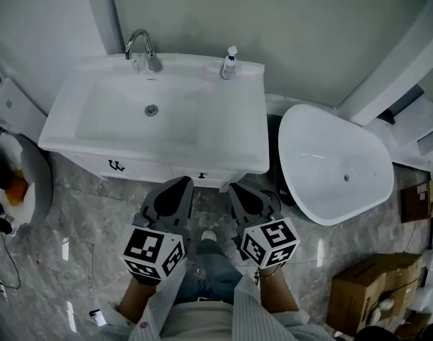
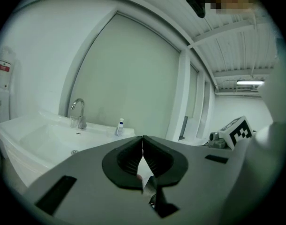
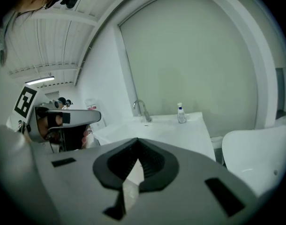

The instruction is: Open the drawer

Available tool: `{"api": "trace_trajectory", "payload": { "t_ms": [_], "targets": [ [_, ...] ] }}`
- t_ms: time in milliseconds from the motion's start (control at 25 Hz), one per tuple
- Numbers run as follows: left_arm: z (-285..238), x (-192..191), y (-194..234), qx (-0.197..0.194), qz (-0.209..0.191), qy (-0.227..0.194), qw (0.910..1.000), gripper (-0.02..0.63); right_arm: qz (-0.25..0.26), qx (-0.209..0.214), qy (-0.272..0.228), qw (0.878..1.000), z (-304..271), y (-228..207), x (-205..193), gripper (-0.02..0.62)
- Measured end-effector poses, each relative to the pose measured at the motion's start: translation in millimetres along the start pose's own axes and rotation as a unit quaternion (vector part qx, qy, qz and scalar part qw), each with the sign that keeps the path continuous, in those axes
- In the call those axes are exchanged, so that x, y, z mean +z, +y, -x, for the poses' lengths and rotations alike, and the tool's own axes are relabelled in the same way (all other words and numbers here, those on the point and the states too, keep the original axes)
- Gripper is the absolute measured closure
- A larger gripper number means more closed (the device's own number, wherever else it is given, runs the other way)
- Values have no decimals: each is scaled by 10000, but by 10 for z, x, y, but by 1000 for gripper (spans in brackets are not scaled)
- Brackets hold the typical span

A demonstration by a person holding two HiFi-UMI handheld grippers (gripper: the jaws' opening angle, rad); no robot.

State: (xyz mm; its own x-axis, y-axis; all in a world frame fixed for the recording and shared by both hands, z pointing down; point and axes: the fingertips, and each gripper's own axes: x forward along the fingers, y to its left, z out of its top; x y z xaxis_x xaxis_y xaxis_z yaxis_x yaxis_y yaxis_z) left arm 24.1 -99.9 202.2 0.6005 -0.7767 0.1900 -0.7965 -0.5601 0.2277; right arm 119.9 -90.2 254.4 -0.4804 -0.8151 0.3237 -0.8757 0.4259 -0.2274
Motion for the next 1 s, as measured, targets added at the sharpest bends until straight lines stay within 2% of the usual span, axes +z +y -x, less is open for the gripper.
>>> {"api": "trace_trajectory", "payload": {
  "t_ms": [200,360,600,1000],
  "targets": [
    [-215,-28,64,365,58,-34,9993,589,129,344,153,9992,-133,-185,22,592],
    [-322,-84,100,529,77,24,9986,589,211,467,308,9982,-198,-272,-30,592],
    [-445,-122,67,473,66,129,9988,589,179,550,378,9976,-262,-281,-74,592],
    [-487,-297,213,435,16,363,9984,589,125,384,354,9986,-364,-322,-128,592]
  ]
}}
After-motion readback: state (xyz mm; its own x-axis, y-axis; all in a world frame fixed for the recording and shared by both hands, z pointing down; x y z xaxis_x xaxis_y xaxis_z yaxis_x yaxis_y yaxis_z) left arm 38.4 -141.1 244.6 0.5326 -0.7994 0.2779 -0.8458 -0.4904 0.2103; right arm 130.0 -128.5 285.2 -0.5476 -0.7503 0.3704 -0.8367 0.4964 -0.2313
